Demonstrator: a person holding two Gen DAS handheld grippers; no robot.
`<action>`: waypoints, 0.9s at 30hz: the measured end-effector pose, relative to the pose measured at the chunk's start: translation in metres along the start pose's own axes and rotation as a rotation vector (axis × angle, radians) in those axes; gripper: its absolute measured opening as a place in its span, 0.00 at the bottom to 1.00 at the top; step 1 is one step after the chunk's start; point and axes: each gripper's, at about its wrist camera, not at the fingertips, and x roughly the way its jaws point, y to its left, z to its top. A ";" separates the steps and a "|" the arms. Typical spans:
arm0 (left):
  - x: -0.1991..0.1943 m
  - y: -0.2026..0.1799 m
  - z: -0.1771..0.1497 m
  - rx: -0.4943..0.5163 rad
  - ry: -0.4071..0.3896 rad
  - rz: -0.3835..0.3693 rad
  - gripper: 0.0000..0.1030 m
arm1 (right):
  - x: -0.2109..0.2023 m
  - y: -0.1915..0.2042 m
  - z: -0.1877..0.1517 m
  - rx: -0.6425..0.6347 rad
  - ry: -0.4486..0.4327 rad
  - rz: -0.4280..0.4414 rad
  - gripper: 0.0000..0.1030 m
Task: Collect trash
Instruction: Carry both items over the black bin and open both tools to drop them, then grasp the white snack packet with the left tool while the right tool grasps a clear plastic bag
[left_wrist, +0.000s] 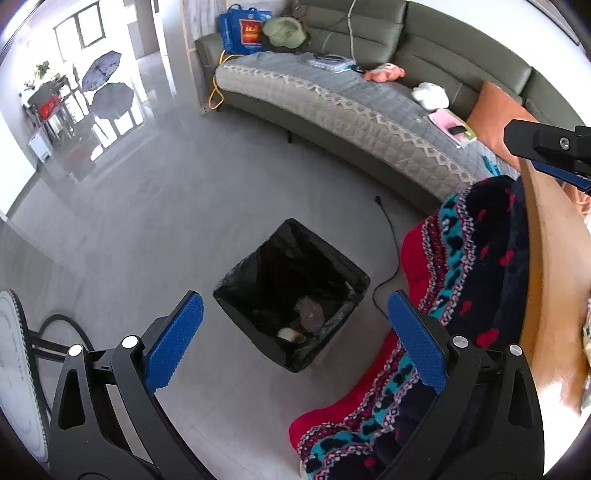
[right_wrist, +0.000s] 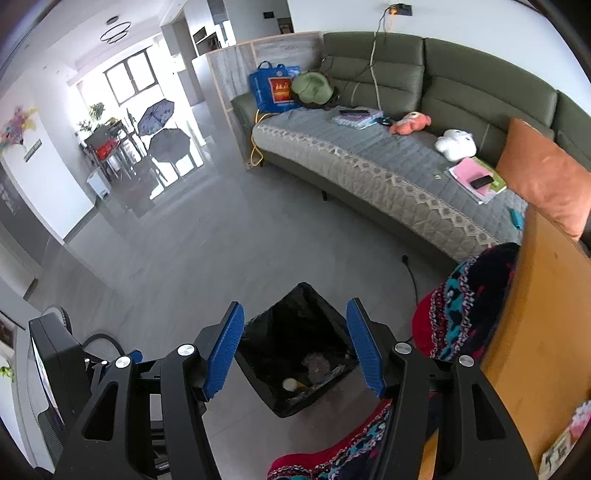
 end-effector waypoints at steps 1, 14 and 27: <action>-0.005 -0.005 -0.002 0.011 -0.009 -0.003 0.94 | -0.006 -0.003 -0.002 0.008 -0.005 -0.001 0.57; -0.065 -0.101 -0.021 0.184 -0.096 -0.124 0.94 | -0.107 -0.078 -0.043 0.129 -0.097 -0.091 0.60; -0.084 -0.243 -0.063 0.345 -0.066 -0.279 0.94 | -0.192 -0.209 -0.115 0.287 -0.130 -0.297 0.60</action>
